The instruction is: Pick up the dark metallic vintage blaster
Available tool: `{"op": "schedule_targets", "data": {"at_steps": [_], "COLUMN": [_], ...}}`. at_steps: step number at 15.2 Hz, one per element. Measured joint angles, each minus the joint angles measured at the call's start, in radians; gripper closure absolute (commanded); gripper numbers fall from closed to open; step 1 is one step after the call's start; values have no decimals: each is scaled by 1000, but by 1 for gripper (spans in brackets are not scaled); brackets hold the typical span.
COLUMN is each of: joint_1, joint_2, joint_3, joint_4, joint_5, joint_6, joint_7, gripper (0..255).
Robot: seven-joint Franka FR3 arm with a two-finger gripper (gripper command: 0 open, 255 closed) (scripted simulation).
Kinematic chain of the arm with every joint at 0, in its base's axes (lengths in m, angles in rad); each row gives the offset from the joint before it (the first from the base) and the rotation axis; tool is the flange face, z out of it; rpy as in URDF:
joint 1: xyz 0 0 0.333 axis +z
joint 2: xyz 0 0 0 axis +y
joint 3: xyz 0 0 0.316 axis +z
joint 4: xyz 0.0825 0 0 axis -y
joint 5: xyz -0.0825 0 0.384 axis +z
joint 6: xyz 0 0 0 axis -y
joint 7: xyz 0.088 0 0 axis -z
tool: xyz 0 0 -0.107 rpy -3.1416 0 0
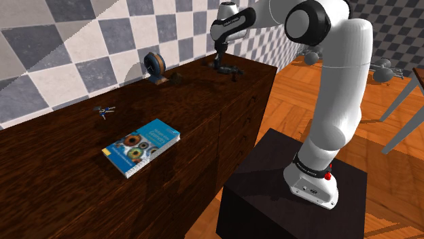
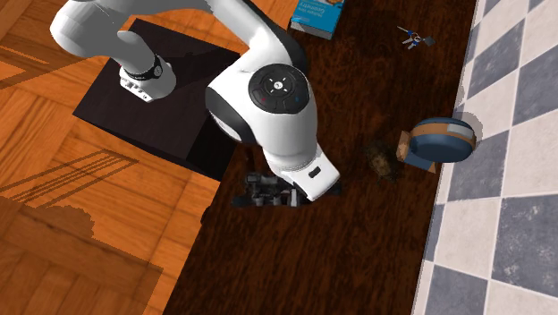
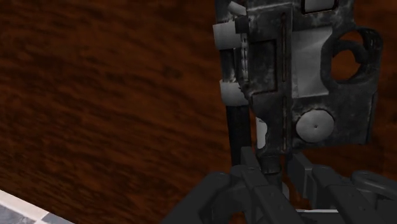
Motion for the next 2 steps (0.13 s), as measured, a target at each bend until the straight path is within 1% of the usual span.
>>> {"op": "schedule_targets", "data": {"at_steps": [2], "joint_1": [0], "joint_2": [-4], "joint_3": [0], "joint_4": [13], "joint_5": [-1], "joint_6": [-17], "joint_7": [0], "gripper": [255]}}
